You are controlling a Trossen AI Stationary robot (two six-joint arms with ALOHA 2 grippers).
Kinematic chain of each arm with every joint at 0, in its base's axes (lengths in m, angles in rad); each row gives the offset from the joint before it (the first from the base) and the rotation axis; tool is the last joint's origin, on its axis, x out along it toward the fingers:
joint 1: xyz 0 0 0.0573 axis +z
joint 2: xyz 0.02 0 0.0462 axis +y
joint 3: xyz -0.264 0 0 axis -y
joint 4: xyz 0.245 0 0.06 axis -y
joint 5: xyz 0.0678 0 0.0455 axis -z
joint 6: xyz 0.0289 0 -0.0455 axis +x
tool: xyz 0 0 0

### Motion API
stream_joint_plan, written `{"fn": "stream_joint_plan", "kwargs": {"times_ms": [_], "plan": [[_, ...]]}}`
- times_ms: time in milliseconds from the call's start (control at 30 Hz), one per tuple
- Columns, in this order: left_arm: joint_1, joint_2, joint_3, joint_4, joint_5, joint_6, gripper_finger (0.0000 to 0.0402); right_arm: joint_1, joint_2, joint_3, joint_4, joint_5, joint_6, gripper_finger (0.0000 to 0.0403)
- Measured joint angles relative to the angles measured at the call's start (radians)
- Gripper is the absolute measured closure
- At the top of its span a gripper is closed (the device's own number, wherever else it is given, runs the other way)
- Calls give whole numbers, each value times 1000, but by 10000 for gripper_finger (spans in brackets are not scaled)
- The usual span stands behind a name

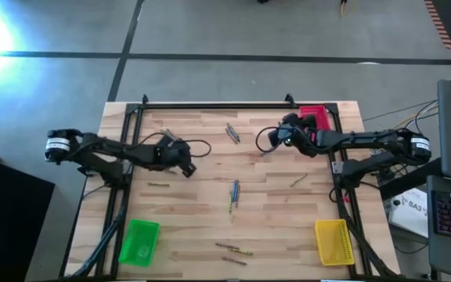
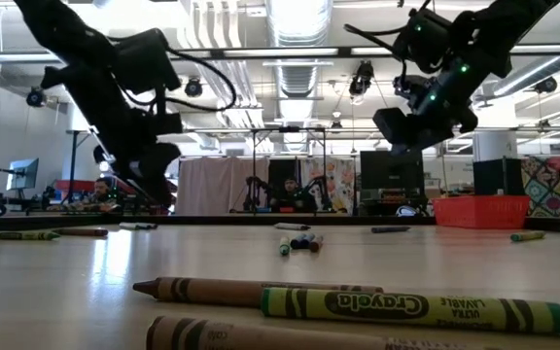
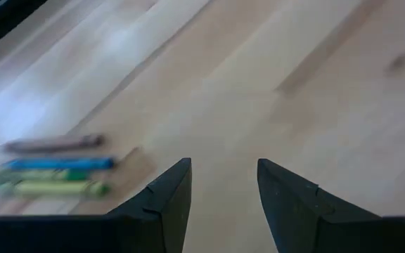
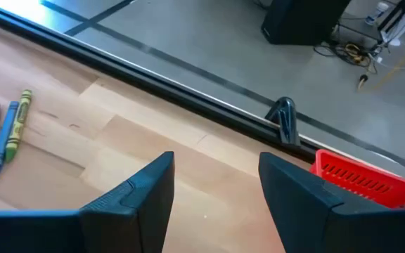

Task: Sort crayons
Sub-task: Put the green crayon into the green bin

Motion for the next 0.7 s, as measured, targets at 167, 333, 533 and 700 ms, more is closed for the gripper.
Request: {"fn": "stream_joint_plan", "kwargs": {"times_ms": [167,333,533,700], "plan": [[99,0,52,-165,0,-19,255,0,0,1,9,-7,0,205],[232,20,111,-13,130,182,255,0,0,22,17,-24,0,205],[275,210,303,133,364,533,255,3,0,37,33,-78,-2,205],[277,448,557,37,427,748,257,3,0,38,29,-83,-27,205]]}}
